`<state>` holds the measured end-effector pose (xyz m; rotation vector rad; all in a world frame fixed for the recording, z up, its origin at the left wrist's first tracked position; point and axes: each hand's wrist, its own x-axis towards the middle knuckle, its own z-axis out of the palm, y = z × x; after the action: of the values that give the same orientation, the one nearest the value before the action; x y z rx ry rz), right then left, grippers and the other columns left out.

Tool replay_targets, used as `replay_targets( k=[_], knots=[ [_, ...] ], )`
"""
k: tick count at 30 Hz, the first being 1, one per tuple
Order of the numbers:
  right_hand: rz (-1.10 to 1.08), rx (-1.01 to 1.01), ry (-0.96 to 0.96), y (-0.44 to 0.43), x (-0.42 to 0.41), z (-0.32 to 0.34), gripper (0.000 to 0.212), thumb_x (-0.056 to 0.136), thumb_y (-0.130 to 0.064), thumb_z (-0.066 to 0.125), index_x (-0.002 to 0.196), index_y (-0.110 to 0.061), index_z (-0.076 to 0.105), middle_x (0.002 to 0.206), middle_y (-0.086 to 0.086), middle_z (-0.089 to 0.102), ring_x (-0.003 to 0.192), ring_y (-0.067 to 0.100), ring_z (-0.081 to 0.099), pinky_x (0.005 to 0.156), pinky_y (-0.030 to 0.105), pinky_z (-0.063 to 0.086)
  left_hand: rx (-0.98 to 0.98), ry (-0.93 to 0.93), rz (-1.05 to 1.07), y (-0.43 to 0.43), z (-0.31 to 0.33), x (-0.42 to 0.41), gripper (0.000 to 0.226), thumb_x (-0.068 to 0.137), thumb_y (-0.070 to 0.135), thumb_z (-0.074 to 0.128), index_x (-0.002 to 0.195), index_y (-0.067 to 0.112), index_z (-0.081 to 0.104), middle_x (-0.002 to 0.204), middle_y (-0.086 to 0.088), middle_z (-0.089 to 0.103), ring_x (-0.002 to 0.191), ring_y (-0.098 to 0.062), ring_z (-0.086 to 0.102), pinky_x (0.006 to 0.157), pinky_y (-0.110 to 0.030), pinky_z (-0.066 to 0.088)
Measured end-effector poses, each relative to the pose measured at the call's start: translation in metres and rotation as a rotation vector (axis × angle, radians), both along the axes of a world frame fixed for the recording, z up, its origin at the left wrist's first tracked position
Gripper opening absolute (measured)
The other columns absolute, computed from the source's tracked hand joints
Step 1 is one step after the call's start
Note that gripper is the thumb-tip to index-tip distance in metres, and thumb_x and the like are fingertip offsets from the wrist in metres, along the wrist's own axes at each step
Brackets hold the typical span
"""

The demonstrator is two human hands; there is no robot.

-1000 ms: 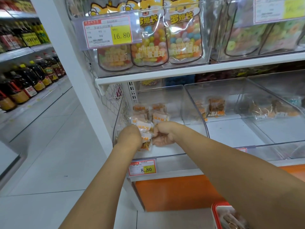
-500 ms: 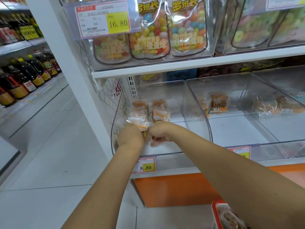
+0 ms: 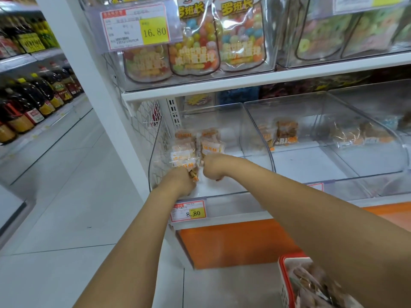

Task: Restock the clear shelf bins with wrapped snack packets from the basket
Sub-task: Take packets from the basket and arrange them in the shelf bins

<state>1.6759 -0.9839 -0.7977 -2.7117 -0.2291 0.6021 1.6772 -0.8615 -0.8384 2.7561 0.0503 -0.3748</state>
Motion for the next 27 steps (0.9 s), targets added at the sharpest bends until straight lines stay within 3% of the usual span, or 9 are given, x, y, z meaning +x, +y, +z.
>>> replay_targets(
  k=[1, 5, 13, 16, 18, 20, 23, 25, 27],
  knots=[
    [0.000, 0.014, -0.076, -0.007, -0.007, 0.007, 0.024, 0.098, -0.005, 0.036, 0.107, 0.002, 0.057, 0.113, 0.017, 0.057, 0.094, 0.030, 0.056, 0.070, 0.033, 0.045, -0.017, 0.011, 0.008, 0.000, -0.001, 0.000, 0.021, 0.092, 0.020, 0.053, 0.086, 0.005, 0.065, 0.094, -0.014, 0.070, 0.086, -0.028, 0.065, 0.077, -0.034, 0.051],
    [0.012, 0.158, -0.283, -0.033, -0.035, 0.024, 0.029, 0.094, -0.004, 0.041, 0.115, 0.000, 0.061, 0.115, 0.015, 0.062, 0.101, 0.030, 0.059, 0.082, 0.033, 0.048, -0.027, 0.041, 0.066, -0.002, 0.008, -0.003, 0.027, 0.092, 0.025, 0.056, 0.081, 0.002, 0.066, 0.074, -0.011, 0.067, 0.057, -0.020, 0.056, 0.063, -0.028, 0.047],
    [0.062, 0.372, -0.352, -0.107, -0.117, 0.036, 0.019, 0.096, -0.029, 0.056, 0.093, -0.013, 0.066, 0.073, -0.005, 0.065, 0.055, 0.001, 0.056, 0.050, 0.012, 0.043, 0.087, -0.028, 0.077, -0.017, 0.027, -0.025, 0.033, 0.094, 0.029, 0.052, 0.071, 0.006, 0.050, 0.065, -0.008, 0.049, 0.058, -0.020, 0.047, 0.050, -0.027, 0.033],
    [0.057, 0.318, -0.285, -0.138, -0.144, 0.029, 0.025, 0.094, -0.035, 0.059, 0.083, -0.013, 0.065, 0.066, -0.005, 0.062, 0.054, 0.004, 0.055, 0.049, 0.012, 0.043, 0.022, -0.311, -0.002, -0.039, 0.031, -0.054, 0.030, 0.095, 0.021, 0.049, 0.070, 0.005, 0.049, 0.066, -0.012, 0.050, 0.071, -0.033, 0.056, 0.054, -0.030, 0.034],
    [0.057, 0.217, -0.236, -0.159, -0.158, 0.016, 0.028, 0.091, -0.035, 0.062, 0.076, -0.012, 0.063, 0.065, -0.004, 0.061, 0.056, 0.005, 0.052, 0.053, 0.014, 0.042, -0.131, -0.580, -0.112, -0.061, 0.035, -0.089, 0.029, 0.096, 0.022, 0.049, 0.071, 0.008, 0.052, 0.065, -0.007, 0.053, 0.067, -0.029, 0.054, 0.054, -0.031, 0.031],
    [0.052, 0.088, -0.104, -0.177, -0.172, -0.005, 0.024, 0.088, -0.031, 0.067, 0.073, -0.014, 0.060, 0.072, -0.001, 0.064, 0.061, 0.007, 0.054, 0.059, 0.018, 0.044, -0.265, -0.687, -0.234, -0.084, 0.036, -0.127, 0.029, 0.096, 0.025, 0.050, 0.071, 0.010, 0.053, 0.064, -0.001, 0.054, 0.062, -0.021, 0.049, 0.055, -0.032, 0.031],
    [0.021, -0.049, 0.117, -0.193, -0.196, -0.040, 0.017, 0.083, -0.034, 0.071, 0.080, -0.018, 0.068, 0.078, -0.004, 0.067, 0.070, 0.011, 0.060, 0.065, 0.027, 0.050, -0.348, -0.444, -0.363, -0.112, 0.007, -0.170, 0.031, 0.095, 0.027, 0.052, 0.071, 0.010, 0.058, 0.066, -0.004, 0.060, 0.065, -0.021, 0.054, 0.061, -0.034, 0.040],
    [-0.040, -0.053, 0.175, -0.192, -0.217, -0.057, 0.034, 0.083, -0.049, 0.067, 0.076, -0.016, 0.066, 0.066, -0.006, 0.060, 0.063, 0.009, 0.055, 0.060, 0.024, 0.043, -0.329, -0.174, -0.386, -0.124, -0.028, -0.193, 0.023, 0.095, 0.025, 0.052, 0.081, 0.011, 0.065, 0.079, -0.003, 0.066, 0.074, -0.021, 0.059, 0.066, -0.030, 0.043],
    [-0.108, -0.063, 0.218, -0.183, -0.236, -0.071, 0.049, 0.080, -0.064, 0.060, 0.073, -0.016, 0.060, 0.067, -0.003, 0.057, 0.074, 0.014, 0.057, 0.069, 0.028, 0.047, -0.360, 0.122, -0.355, -0.131, -0.060, -0.213, 0.018, 0.097, 0.018, 0.050, 0.103, 0.012, 0.066, 0.097, -0.002, 0.067, 0.088, -0.019, 0.060, 0.070, -0.026, 0.045]
  ],
)
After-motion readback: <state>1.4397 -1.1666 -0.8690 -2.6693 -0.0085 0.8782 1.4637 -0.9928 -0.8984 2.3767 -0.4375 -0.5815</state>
